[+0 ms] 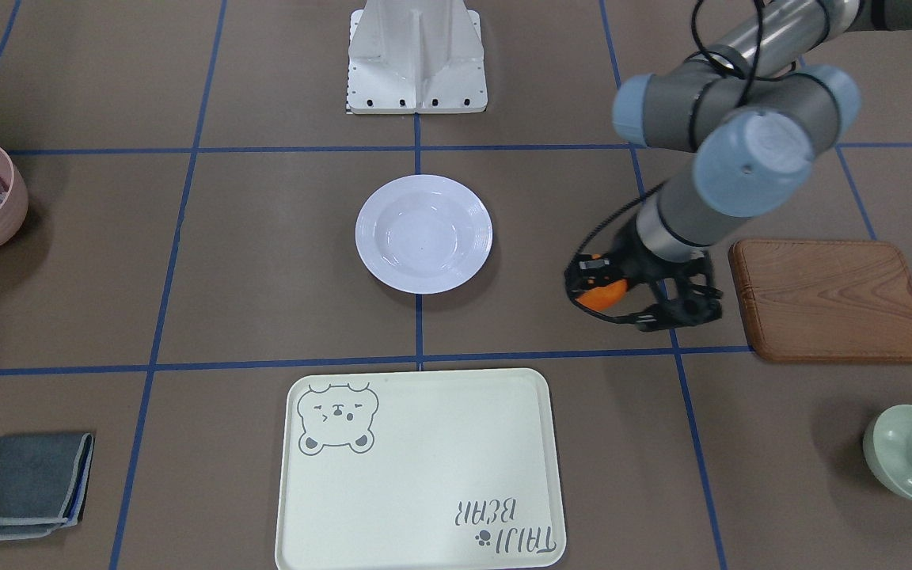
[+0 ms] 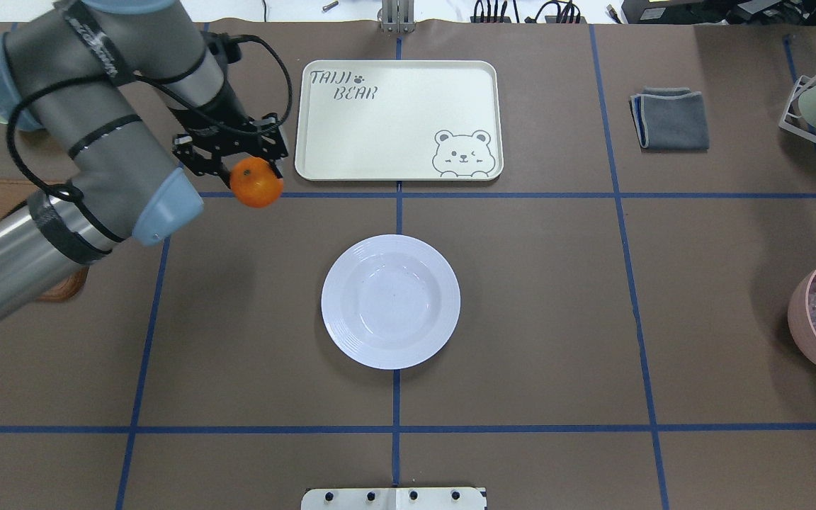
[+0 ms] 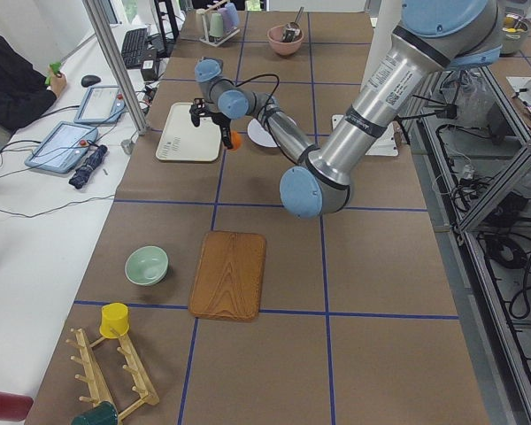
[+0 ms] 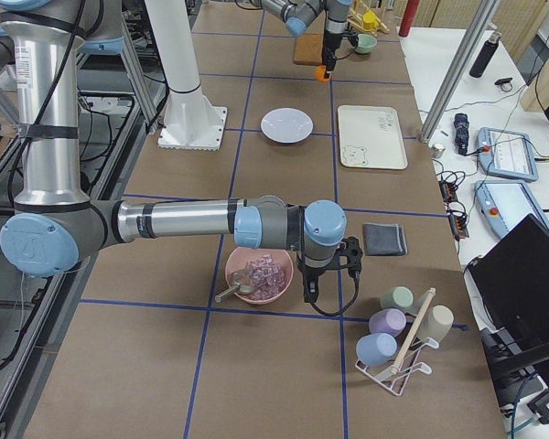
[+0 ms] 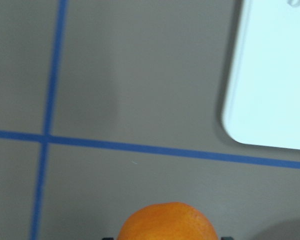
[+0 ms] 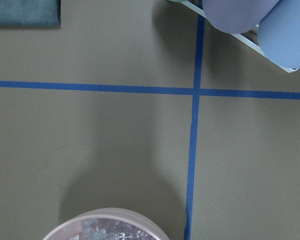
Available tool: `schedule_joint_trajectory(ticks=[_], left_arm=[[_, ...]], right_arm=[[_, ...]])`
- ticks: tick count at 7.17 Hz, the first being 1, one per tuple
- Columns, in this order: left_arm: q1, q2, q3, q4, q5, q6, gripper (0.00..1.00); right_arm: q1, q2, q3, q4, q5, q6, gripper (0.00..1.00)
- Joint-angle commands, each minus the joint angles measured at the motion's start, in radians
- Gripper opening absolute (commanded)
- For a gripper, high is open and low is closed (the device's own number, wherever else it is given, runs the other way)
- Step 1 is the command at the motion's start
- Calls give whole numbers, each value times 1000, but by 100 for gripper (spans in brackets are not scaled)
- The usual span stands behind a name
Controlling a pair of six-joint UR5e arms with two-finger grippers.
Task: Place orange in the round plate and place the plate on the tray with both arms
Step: 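Lift the orange with the left gripper and carry it over the white plate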
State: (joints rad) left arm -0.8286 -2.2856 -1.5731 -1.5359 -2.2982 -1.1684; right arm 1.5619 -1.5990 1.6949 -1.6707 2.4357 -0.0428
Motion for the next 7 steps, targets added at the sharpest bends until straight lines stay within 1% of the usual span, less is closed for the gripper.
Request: schedule_joint_trajectory(ticks=[1, 2, 3, 4, 5, 6, 7], left_arm=[[130, -51, -2, -7, 53, -161, 0], [193, -58, 1, -21, 98, -168, 0], [228, -72, 16, -51, 101, -203, 0], [252, -90, 48, -85, 102, -218, 0], [264, -110, 111, -136, 105, -220, 0], [272, -129, 166, -180, 153, -221, 0], [292, -126, 176, -190, 193, -218, 0]], right_arm=[[1, 1, 2, 0, -36, 1, 100], [1, 2, 5, -1, -37, 3, 100], [1, 2, 6, -1, -31, 3, 100], [1, 2, 6, -1, -26, 3, 100], [1, 2, 6, -1, -27, 3, 100], [1, 2, 5, -1, -27, 3, 100], [1, 2, 6, -1, -24, 3, 100]])
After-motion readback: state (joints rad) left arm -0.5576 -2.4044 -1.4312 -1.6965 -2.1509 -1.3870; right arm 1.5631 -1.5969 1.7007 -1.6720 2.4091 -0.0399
